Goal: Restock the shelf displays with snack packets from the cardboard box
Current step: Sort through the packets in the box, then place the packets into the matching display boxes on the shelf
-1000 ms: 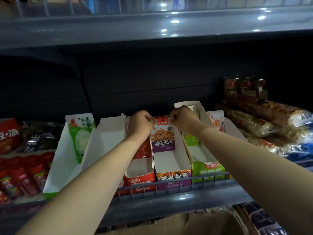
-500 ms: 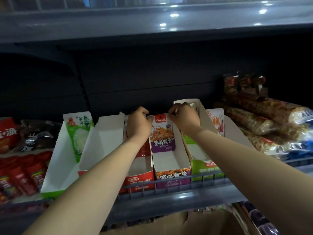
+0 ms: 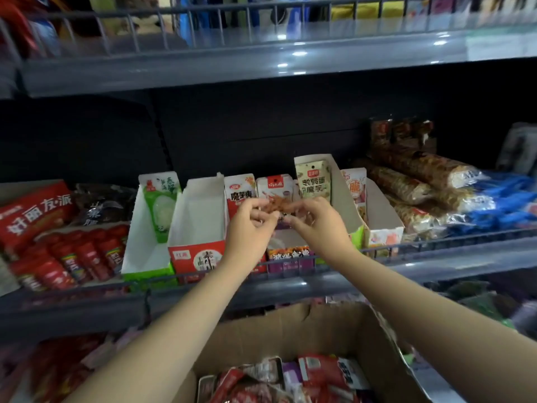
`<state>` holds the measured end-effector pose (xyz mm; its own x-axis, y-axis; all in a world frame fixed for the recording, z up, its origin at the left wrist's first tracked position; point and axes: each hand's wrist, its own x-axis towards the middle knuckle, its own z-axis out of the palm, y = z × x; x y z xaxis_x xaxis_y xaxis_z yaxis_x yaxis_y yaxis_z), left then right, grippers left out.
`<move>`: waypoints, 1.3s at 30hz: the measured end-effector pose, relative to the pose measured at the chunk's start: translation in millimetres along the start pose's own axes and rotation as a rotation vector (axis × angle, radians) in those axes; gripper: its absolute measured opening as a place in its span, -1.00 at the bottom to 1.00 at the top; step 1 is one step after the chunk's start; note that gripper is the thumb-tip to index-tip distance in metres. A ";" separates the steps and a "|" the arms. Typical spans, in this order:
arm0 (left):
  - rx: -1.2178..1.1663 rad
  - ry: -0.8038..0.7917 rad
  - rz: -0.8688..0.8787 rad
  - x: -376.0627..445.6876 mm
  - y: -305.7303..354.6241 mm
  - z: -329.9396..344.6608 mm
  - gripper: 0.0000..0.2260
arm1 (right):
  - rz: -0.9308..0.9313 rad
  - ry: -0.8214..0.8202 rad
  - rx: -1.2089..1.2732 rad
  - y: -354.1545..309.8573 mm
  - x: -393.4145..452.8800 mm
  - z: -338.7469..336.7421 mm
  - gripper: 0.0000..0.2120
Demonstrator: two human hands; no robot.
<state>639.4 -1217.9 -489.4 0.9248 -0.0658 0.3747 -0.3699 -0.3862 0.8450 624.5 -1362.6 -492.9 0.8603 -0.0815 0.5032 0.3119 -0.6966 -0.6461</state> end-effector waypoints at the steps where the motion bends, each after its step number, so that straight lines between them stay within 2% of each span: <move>1: 0.011 -0.010 -0.011 -14.9 -2.3 -0.1 -0.79 | 0.013 -0.021 0.010 0.4 -15.2 2.1 -0.87; 10: 0.013 -0.091 -0.260 -130.4 -55.8 9.9 -0.90 | 0.309 -0.235 0.120 23.9 -138.7 31.8 -0.87; 16: 0.127 -0.256 -0.455 -184.0 -116.6 29.2 -0.91 | 0.531 -0.396 0.168 46.8 -200.7 61.0 -0.88; 20: 0.245 -0.376 -0.521 -207.0 -142.1 33.0 -0.96 | 0.639 -0.557 0.099 64.0 -225.1 76.6 -0.84; 25: 0.407 -0.448 -0.527 -218.1 -164.7 28.6 -0.83 | 0.644 -0.756 -0.039 82.1 -235.8 87.5 -0.87; 26: 0.455 -0.456 -0.527 -219.3 -167.9 27.1 -0.81 | 0.644 -0.786 -0.071 83.6 -237.6 89.1 -0.80; 28: 0.518 -0.451 -0.548 -221.4 -174.3 24.4 -0.79 | 0.673 -0.819 -0.086 89.3 -240.6 94.2 -0.66; 33: 0.563 -0.416 -0.606 -222.4 -178.6 24.7 -0.58 | 0.728 -0.820 -0.057 95.3 -241.9 110.3 -0.61; 35: 0.570 -0.440 -0.586 -222.6 -177.6 26.3 -0.52 | 0.738 -0.782 -0.014 93.5 -241.2 116.5 -0.68; 37: 0.534 -0.454 -0.558 -222.5 -174.2 26.9 -0.53 | 0.753 -0.791 -0.036 92.8 -239.9 119.4 -0.91; 38: 0.515 -0.450 -0.545 -222.4 -173.2 27.0 -0.54 | 0.748 -0.781 -0.037 90.9 -240.8 119.3 -0.89; 39: 0.507 -0.445 -0.532 -222.1 -172.0 26.5 -0.56 | 0.885 -0.745 0.029 89.9 -238.2 120.1 -0.88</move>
<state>499.9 -1161.2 -728.0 0.9521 -0.0730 -0.2971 0.1094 -0.8256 0.5536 496.1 -1320.2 -739.9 0.8040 -0.0853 -0.5885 -0.5173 -0.5885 -0.6214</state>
